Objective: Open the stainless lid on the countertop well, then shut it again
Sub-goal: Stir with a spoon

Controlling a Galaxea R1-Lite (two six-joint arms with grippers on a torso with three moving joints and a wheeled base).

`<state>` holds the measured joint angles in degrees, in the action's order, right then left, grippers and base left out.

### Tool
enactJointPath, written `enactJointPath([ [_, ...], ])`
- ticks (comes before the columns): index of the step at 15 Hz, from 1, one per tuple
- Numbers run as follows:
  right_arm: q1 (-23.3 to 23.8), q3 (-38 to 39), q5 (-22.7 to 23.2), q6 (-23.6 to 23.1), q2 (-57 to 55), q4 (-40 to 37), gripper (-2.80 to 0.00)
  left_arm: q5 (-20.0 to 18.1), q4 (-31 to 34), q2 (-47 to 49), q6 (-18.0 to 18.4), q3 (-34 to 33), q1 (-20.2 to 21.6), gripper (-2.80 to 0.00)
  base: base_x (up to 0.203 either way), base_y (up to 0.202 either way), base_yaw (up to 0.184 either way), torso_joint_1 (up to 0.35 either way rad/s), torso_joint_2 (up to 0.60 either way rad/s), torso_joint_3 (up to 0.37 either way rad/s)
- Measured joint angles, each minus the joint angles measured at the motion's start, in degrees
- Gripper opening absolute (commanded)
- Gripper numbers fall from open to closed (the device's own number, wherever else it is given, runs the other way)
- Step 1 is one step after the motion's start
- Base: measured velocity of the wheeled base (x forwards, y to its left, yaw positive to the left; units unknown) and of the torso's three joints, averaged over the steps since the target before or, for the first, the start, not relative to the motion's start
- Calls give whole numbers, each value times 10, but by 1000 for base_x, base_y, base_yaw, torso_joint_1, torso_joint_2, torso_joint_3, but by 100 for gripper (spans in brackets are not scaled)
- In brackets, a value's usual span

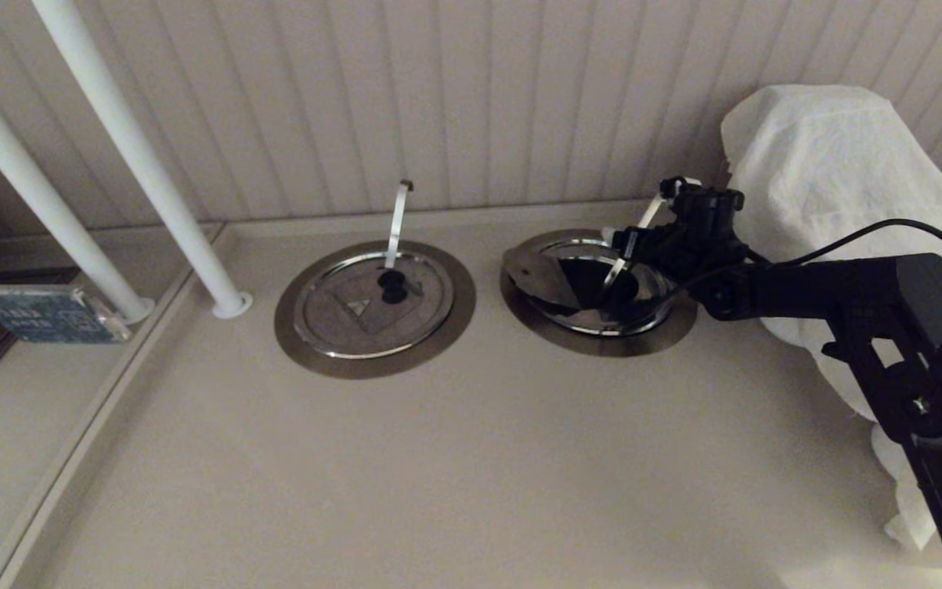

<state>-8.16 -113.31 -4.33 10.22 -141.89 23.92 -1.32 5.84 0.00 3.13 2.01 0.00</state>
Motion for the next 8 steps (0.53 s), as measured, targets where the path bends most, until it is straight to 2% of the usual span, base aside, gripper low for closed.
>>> enactJointPath([
  [8, -1, 0, 1, 0, -7, 0, 0, 0, 0, 0, 0, 0, 0, -280, 0, 0, 0, 0, 0, 0],
])
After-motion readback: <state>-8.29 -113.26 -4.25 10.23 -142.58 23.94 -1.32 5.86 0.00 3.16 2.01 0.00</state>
